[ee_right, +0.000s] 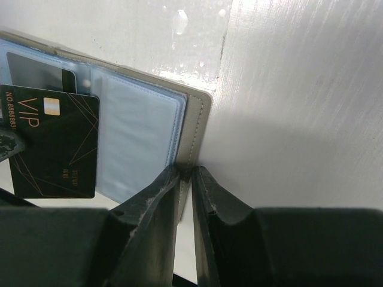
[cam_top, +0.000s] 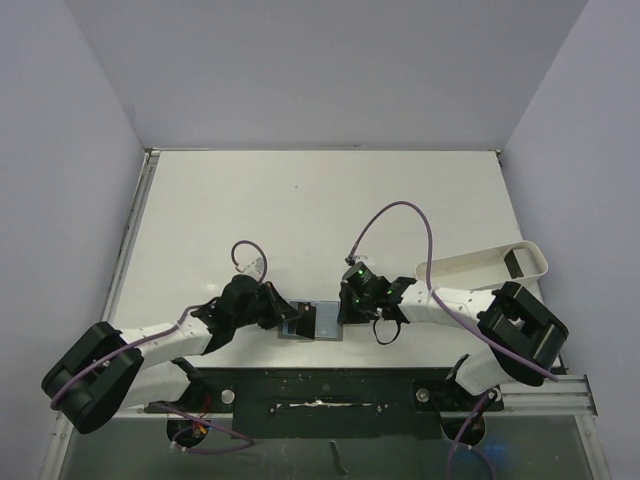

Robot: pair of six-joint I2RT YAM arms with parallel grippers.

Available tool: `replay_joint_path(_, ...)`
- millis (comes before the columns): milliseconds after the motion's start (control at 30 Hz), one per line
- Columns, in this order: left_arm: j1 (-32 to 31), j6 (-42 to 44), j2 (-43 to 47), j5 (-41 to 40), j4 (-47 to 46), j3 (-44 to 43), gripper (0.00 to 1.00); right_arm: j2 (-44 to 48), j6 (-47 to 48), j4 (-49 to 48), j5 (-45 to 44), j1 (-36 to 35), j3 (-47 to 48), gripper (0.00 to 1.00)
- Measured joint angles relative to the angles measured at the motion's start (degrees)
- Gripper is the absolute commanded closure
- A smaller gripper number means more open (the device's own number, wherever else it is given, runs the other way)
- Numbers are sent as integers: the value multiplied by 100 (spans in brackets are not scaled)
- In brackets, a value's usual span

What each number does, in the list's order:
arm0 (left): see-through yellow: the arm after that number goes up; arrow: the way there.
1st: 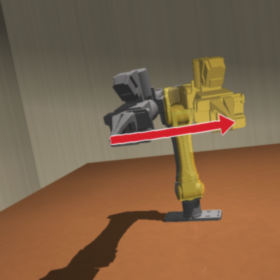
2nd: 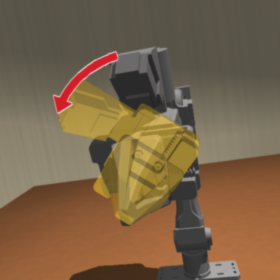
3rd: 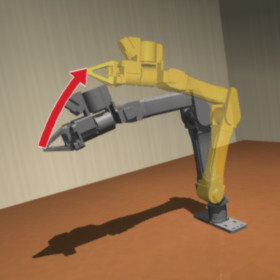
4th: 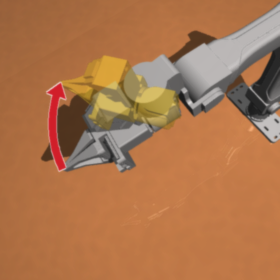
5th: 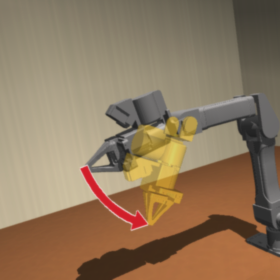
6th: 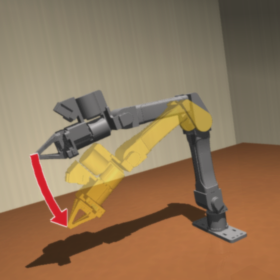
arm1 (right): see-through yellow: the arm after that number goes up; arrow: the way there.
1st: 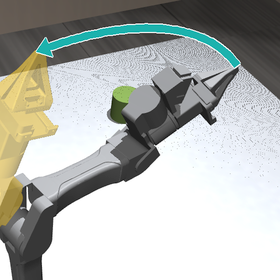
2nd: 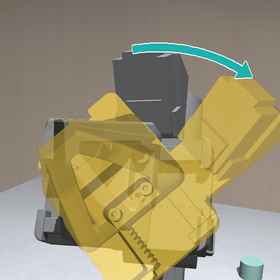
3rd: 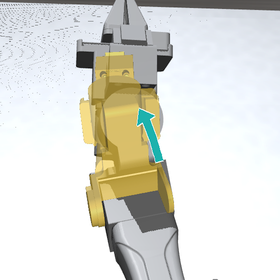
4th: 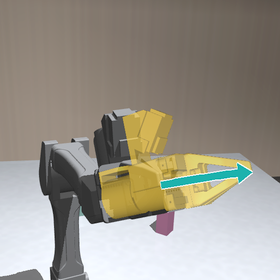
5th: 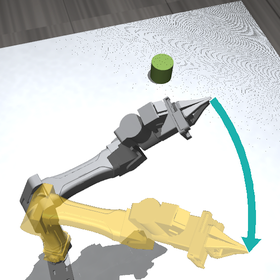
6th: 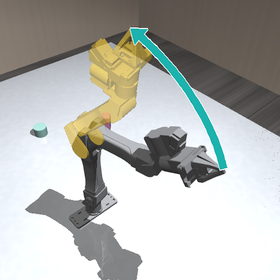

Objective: Put the credit cards into the card holder
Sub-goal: Insert the credit card into the card holder.

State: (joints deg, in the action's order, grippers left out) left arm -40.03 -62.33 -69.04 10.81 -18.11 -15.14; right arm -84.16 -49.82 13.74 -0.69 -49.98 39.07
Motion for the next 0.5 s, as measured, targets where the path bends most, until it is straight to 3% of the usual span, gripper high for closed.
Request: replay_joint_path(500, 2, 116, 70, -26, -24, 2, 100, -4, 2, 0, -11, 0, 0, 84)
